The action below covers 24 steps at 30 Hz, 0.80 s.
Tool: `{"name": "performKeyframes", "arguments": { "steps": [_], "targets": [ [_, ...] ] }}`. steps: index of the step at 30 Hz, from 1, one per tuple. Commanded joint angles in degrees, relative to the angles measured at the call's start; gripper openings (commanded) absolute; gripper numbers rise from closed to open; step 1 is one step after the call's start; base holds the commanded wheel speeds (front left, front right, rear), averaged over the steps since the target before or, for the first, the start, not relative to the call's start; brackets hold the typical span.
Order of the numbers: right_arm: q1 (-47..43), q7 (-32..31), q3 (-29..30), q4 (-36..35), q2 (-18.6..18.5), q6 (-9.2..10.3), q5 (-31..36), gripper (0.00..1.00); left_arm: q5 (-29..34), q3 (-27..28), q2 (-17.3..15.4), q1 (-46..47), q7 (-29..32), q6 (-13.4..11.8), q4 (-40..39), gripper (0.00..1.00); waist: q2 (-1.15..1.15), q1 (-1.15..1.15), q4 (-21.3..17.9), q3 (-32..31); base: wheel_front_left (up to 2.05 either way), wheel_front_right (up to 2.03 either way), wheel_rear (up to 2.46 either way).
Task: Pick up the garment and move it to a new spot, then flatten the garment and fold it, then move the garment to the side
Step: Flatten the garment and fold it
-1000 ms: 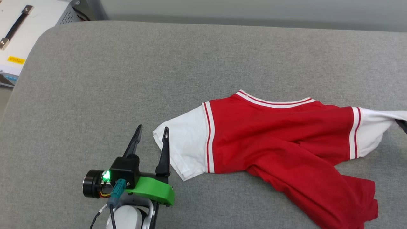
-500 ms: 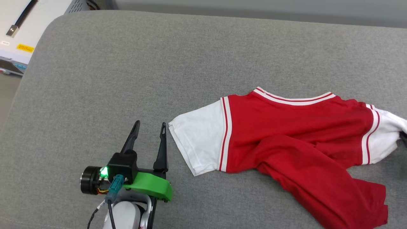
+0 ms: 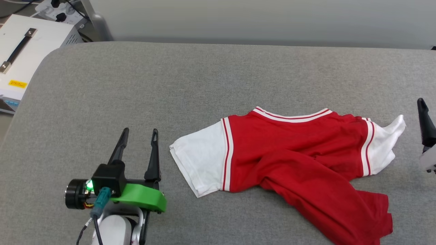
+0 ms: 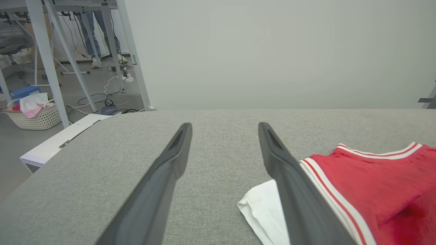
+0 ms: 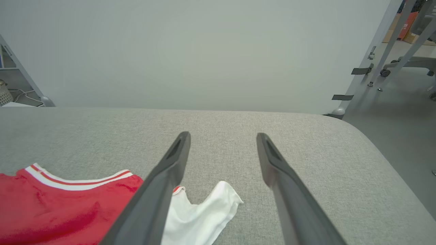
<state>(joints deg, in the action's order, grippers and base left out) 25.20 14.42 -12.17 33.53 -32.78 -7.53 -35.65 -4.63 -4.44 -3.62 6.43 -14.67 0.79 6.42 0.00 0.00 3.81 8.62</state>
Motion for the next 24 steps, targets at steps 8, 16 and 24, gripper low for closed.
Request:
{"name": "performKeyframes", "arguments": {
  "steps": [8,16,24],
  "targets": [
    [-14.6,0.6,13.7,-22.4,15.4,0.04,16.1,1.00,-0.8,0.9,-4.1,8.6,-0.3,5.0,1.9,1.00,0.00,0.00,-0.8,-1.8,0.00,0.00,0.00],
    [-21.3,-1.5,13.9,-31.6,21.6,0.04,21.4,1.00,-8.0,-7.6,-11.0,20.2,5.7,6.6,9.0,1.00,0.00,0.00,-1.2,-1.9,0.00,0.00,0.00],
    [-21.9,-3.1,12.8,-32.6,22.5,0.04,22.0,1.00,-29.3,-23.9,-20.9,30.5,30.4,6.7,10.3,1.00,0.00,0.00,-2.4,-0.7,0.00,0.00,0.00]
  ]
}}
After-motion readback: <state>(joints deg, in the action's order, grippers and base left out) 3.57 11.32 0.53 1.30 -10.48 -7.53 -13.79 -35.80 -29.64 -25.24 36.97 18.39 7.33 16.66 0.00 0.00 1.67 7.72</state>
